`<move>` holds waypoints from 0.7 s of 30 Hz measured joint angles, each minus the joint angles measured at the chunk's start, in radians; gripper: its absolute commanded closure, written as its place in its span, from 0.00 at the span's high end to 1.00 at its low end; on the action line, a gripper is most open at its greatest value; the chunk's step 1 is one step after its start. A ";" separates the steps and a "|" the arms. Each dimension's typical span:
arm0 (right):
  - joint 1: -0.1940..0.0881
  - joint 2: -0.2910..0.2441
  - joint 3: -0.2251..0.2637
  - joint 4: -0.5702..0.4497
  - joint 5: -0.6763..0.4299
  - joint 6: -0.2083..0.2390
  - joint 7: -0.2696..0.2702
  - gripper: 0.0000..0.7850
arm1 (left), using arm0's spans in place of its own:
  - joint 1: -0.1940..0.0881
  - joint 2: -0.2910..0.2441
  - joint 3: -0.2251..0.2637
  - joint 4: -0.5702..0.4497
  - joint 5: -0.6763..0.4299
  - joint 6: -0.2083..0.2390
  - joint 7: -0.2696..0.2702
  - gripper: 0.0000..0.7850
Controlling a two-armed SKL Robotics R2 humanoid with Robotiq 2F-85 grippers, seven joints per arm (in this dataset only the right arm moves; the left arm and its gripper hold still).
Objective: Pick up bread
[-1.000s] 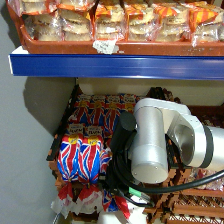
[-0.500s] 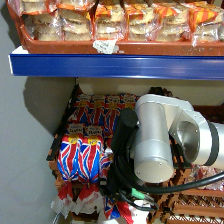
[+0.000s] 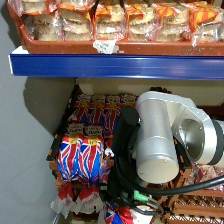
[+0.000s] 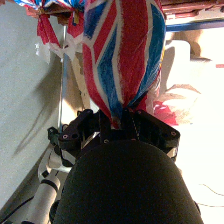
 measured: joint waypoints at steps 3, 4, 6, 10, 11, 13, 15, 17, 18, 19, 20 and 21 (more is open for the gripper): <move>-0.001 0.000 -0.002 -0.005 -0.009 0.007 0.000 0.02 | 0.000 0.000 0.000 0.000 0.000 0.000 0.000 0.00; -0.001 0.000 -0.003 -0.008 -0.012 0.009 0.000 0.02 | 0.000 0.000 0.000 0.000 0.000 0.000 0.000 0.00; -0.002 0.000 -0.003 -0.011 -0.018 0.013 0.000 0.02 | 0.000 0.000 0.000 0.000 0.000 0.000 0.000 0.00; -0.004 0.002 -0.002 -0.015 -0.032 0.020 0.000 0.02 | 0.000 0.000 0.000 0.000 0.000 0.000 0.000 0.00; -0.004 0.002 -0.001 -0.016 -0.035 0.022 0.000 0.02 | 0.000 0.000 0.000 0.000 0.000 0.000 0.000 0.00; -0.005 0.003 0.002 -0.019 -0.041 0.026 0.000 0.02 | 0.000 0.000 0.000 0.000 0.000 0.000 0.000 0.00; -0.006 0.003 0.004 -0.021 -0.049 0.028 0.000 0.02 | 0.000 0.000 0.000 0.000 0.000 0.000 0.000 0.00; -0.008 0.003 0.006 -0.022 -0.057 0.030 -0.001 0.02 | 0.000 0.000 0.000 0.000 0.000 0.000 0.000 0.00; -0.010 0.004 0.007 -0.023 -0.061 0.031 -0.002 0.02 | 0.000 0.000 0.000 0.000 0.000 0.000 0.000 0.00; -0.012 0.005 0.008 -0.024 -0.065 0.032 -0.002 0.02 | 0.000 0.000 0.000 0.000 0.000 0.000 0.000 0.00; -0.013 0.005 0.008 -0.024 -0.067 0.032 -0.002 0.02 | 0.000 0.000 0.000 0.000 0.000 0.000 0.000 0.00; -0.015 0.006 0.008 -0.024 -0.070 0.033 -0.002 0.02 | 0.000 0.000 0.000 0.000 0.000 0.000 0.000 0.00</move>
